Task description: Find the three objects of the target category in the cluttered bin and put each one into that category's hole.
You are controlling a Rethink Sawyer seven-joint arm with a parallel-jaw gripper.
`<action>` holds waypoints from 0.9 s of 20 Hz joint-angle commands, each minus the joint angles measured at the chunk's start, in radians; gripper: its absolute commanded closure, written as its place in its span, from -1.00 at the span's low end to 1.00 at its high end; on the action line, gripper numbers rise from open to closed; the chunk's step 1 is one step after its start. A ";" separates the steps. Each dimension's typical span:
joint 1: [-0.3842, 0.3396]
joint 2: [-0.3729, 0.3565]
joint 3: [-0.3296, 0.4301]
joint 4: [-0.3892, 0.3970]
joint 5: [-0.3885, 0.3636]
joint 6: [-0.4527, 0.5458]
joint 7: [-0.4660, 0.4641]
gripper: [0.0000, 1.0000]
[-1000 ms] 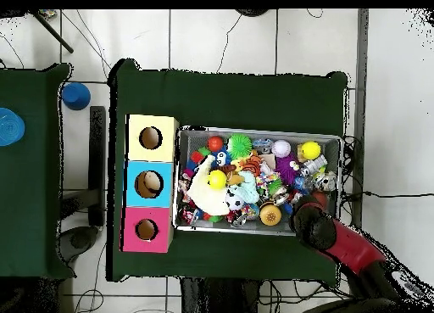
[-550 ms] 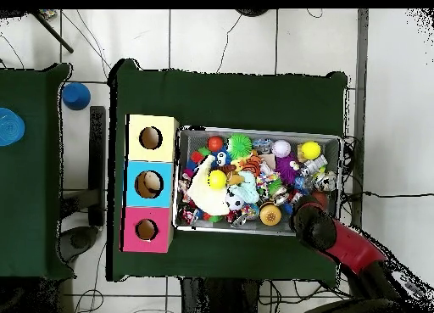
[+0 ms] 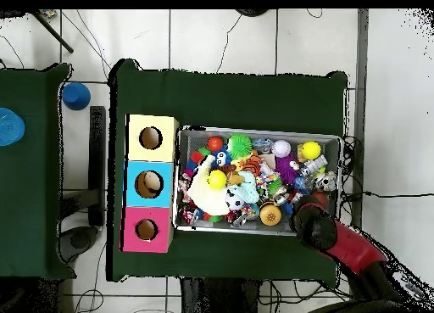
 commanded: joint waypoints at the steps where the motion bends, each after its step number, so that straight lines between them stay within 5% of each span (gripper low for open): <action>1: -0.008 0.051 0.137 -0.023 -0.016 0.007 0.118 -1.00; 6: 0.003 0.045 0.117 -0.013 -0.016 0.009 0.119 -1.00; 11: 0.043 0.022 0.085 -0.025 0.013 0.116 0.096 -1.00; 18: 0.045 -0.004 0.072 0.008 -0.018 0.084 0.093 -1.00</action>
